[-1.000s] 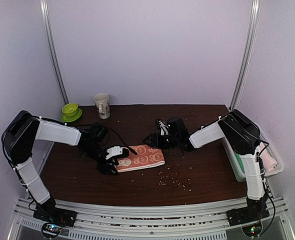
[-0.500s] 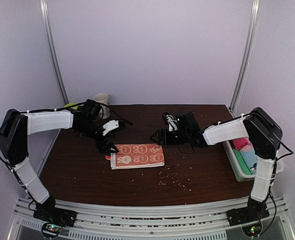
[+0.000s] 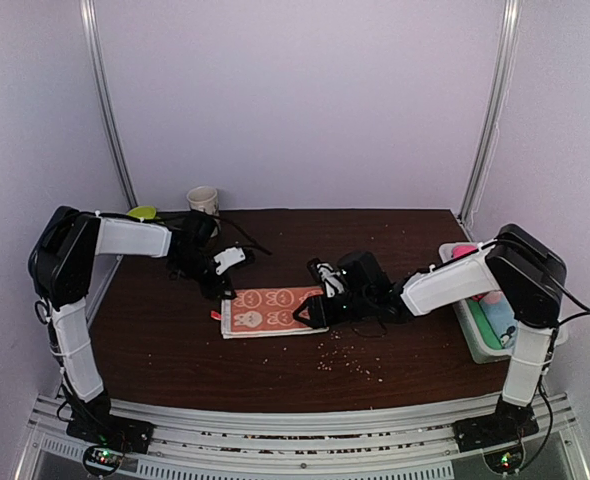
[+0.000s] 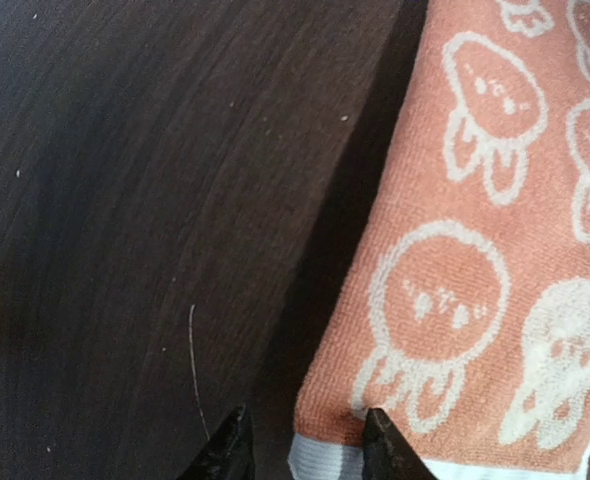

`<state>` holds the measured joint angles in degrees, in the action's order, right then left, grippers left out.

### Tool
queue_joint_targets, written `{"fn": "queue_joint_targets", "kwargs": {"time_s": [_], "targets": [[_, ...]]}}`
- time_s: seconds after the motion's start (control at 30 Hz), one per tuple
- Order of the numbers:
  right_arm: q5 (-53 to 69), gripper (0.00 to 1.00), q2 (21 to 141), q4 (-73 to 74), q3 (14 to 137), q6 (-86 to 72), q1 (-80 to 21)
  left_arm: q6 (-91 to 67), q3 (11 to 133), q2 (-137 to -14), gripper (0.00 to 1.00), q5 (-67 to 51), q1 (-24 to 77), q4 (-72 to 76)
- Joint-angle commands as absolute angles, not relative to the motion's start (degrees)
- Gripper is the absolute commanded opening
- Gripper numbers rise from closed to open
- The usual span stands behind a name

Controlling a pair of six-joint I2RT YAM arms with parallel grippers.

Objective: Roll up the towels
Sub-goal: Smooth out the towel at the center of the board, then rotate the towel at the center of the board.

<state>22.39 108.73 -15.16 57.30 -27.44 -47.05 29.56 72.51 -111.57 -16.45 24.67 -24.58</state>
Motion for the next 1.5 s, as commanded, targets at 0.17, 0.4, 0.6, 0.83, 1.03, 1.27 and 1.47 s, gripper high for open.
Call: {"fn": "queue_joint_targets", "kwargs": {"time_s": [0.17, 0.4, 0.6, 0.83, 1.03, 1.27, 1.47], "targets": [[21.1, 0.53, 113.1, -15.8, 56.0, -28.1, -46.8, 28.8, 70.9, -113.1, 0.40, -9.9, 24.1, -20.4], [21.2, 0.54, 111.1, -13.4, 57.4, -26.6, -47.3, 29.2, 73.1, -109.8, 0.89, -13.2, 24.1, -23.2], [12.4, 0.83, 102.3, -6.3, 58.1, -23.1, -47.6, 28.9, 72.2, -102.1, 0.98, -7.0, 23.5, -22.5], [-14.7, 1.00, 99.6, 6.6, 64.3, -17.1, -47.9, 31.0, 64.0, -97.0, 0.98, -4.2, 23.4, -21.1], [-21.3, 1.00, 104.8, 4.2, 68.8, -11.3, -47.6, 32.0, 56.8, -91.1, 0.98, -8.2, 22.7, -19.1], [-23.6, 1.00, 117.8, 11.6, 83.0, -7.6, -47.3, 33.4, 52.1, -86.3, 0.98, -8.3, 22.6, -19.0], [-23.4, 1.00, 120.9, 13.7, 85.0, -6.5, -46.8, 33.9, 48.6, -81.7, 0.98, -9.0, 20.5, -18.9]]}}
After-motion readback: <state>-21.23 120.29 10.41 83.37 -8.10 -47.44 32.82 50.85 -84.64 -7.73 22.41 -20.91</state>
